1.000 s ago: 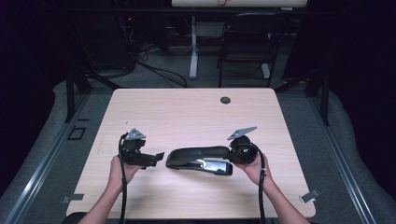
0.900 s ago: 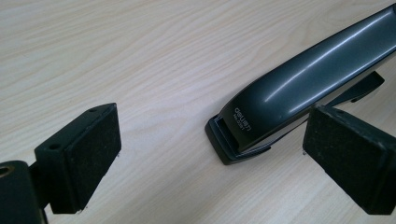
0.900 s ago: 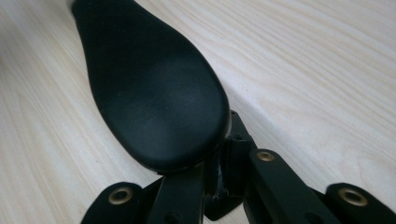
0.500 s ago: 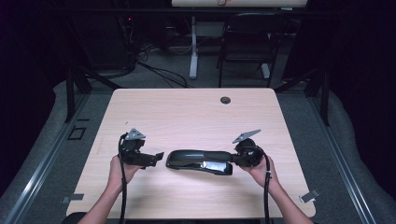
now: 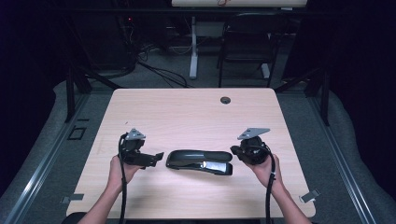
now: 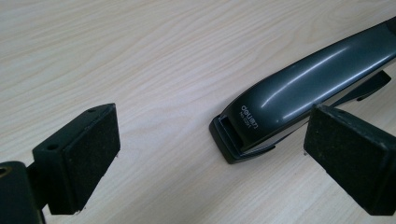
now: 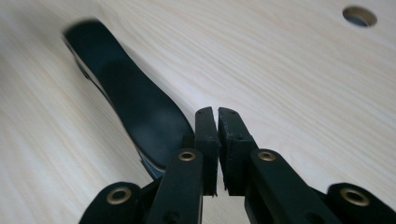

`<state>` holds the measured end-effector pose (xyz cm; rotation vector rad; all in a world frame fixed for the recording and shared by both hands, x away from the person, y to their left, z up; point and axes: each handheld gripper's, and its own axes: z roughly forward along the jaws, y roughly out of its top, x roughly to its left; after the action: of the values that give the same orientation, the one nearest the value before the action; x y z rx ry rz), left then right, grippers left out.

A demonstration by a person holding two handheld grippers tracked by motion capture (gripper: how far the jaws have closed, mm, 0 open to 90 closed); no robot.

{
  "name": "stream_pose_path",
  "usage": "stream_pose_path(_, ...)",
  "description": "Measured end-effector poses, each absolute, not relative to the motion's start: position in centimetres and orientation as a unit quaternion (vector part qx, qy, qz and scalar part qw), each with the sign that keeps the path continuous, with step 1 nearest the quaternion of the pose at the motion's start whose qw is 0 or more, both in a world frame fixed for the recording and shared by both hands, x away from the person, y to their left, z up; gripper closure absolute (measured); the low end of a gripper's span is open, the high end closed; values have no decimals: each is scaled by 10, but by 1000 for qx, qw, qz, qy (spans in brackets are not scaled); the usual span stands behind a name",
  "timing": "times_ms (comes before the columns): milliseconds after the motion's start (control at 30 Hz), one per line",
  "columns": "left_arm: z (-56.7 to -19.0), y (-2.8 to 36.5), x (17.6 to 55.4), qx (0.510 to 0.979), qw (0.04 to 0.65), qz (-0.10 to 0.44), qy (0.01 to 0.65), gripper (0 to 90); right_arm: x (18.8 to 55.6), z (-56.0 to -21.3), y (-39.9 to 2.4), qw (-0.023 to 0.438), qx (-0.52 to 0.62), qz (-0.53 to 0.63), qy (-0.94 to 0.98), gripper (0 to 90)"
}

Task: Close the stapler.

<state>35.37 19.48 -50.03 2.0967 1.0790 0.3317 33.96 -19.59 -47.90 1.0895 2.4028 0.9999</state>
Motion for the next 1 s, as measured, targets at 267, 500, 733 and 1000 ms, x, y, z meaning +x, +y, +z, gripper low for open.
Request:
stream_pose_path(267,-501,194,354,820,370,129,417,36,333,-476,-181,128,353,355,856,870)
stream_pose_path(500,-501,194,354,820,370,132,418,37,332,-480,-175,139,347,327,868,880)
stream_pose_path(733,-502,193,353,821,369,130,416,37,334,-486,-174,125,349,320,872,899)
stream_pose_path(1000,-501,192,353,823,366,128,415,38,337,-494,-172,115,349,308,878,900)
